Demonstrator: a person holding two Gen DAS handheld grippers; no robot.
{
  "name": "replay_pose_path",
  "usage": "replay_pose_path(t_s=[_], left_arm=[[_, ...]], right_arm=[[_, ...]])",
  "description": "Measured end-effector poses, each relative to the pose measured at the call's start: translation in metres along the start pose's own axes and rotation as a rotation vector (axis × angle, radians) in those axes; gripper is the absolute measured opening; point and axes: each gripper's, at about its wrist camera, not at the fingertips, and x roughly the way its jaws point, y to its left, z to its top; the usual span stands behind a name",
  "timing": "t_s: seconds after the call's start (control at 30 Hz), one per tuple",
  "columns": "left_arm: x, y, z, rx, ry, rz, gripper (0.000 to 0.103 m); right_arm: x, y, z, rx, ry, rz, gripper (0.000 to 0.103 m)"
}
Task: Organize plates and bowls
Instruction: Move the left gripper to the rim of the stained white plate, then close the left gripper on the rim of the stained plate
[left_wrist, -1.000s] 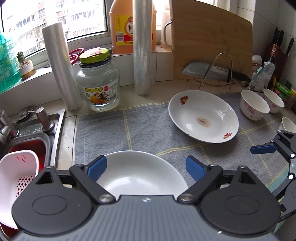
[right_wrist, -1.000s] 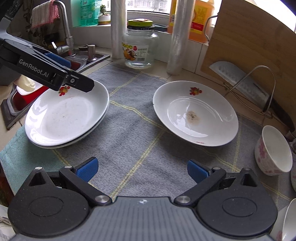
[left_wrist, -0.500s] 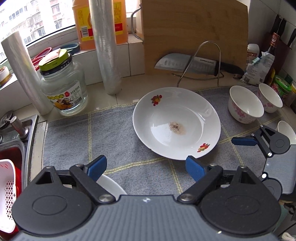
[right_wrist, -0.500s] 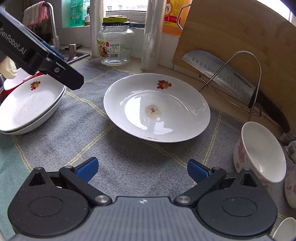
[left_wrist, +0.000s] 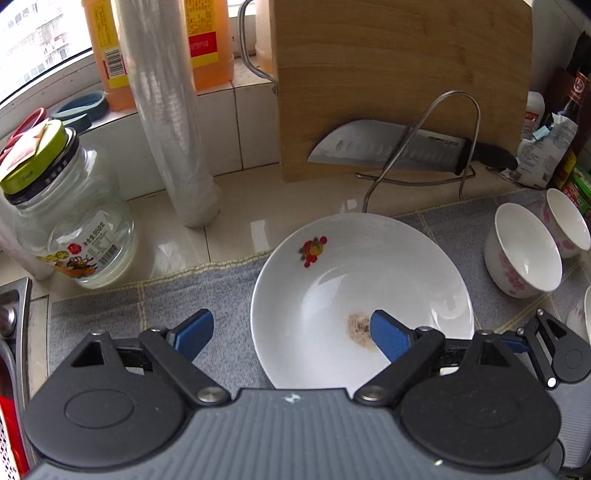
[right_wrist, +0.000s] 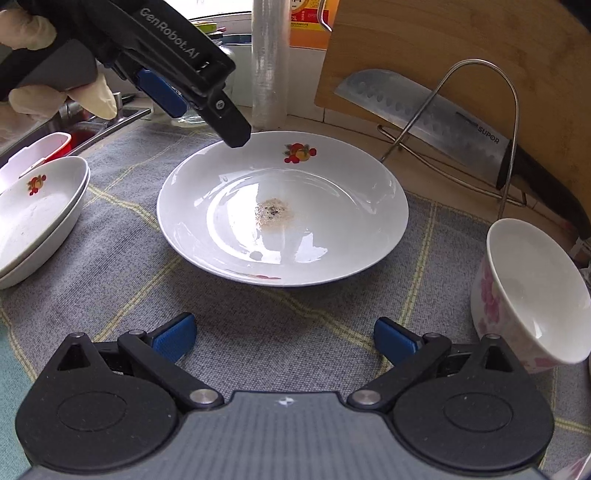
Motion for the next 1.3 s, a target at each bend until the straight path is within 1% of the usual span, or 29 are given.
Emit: replay_pose_path(t_s=[0.1,0.27,0.43,0.63,0.67,0.73,0.77,1.03,1.13,1.2,1.3], left_arm=[[0.01,0.006,0.008,0.002,-0.005,-0.006,0.091],[0.027,0.014,0.017,-0.002,0.02,-0.031,0.09],[0.043,0.007,0.024,0.05,0.051,-0.064,0.09],[0.06,0.002,0.032,0.079,0.07,-0.088,0.089],[0.062,0.002,0.033,0.08,0.071,-0.093,0.088],[0.067,0.001,0.036,0.082,0.077,-0.1,0.082],[0.069,0.001,0.037,0.081,0.081,-0.102,0.08],[0.077,0.004,0.039,0.07,0.101,-0.109,0.076],[0.078,0.0,0.04,0.097,0.106,-0.108,0.075],[0.077,-0.001,0.04,0.101,0.106,-0.119,0.075],[0.077,-0.002,0.041,0.105,0.104,-0.133,0.072]], right_arm=[[0.003,0.001,0.002,-0.004,-0.001,-0.003,0.103],[0.005,0.0,0.004,-0.008,0.001,0.0,0.103],[0.007,-0.001,0.005,-0.006,-0.016,0.0,0.103],[0.011,-0.003,0.008,-0.006,-0.027,0.0,0.103],[0.012,-0.002,0.009,-0.006,-0.027,0.0,0.103],[0.015,-0.001,0.013,-0.008,-0.026,0.0,0.103],[0.016,-0.001,0.014,-0.009,-0.028,0.002,0.103],[0.024,0.0,0.022,-0.026,-0.041,0.016,0.103],[0.025,-0.002,0.023,-0.034,-0.051,0.025,0.103],[0.025,-0.001,0.024,-0.036,-0.052,0.026,0.103],[0.026,0.0,0.024,-0.036,-0.055,0.025,0.103]])
